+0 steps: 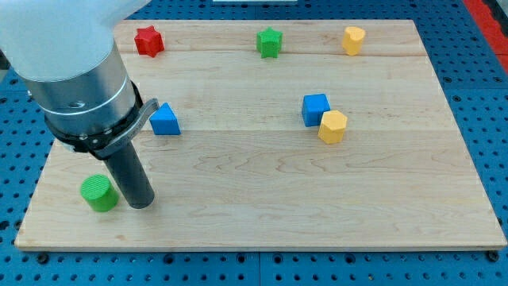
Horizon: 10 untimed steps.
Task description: Push the blue cube to the bottom center
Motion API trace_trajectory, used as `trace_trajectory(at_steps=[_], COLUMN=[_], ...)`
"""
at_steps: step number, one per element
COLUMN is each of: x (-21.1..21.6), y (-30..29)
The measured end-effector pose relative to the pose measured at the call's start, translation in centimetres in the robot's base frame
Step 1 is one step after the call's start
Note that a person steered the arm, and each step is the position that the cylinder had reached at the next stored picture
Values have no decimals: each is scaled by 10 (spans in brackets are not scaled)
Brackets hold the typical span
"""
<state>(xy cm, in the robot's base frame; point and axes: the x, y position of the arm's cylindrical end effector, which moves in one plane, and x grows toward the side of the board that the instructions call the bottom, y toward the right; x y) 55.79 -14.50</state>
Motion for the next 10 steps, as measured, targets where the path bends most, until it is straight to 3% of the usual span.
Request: trace_trajectory(at_steps=[6,8,10], x=[-21,-67,-165], y=[13,74,152])
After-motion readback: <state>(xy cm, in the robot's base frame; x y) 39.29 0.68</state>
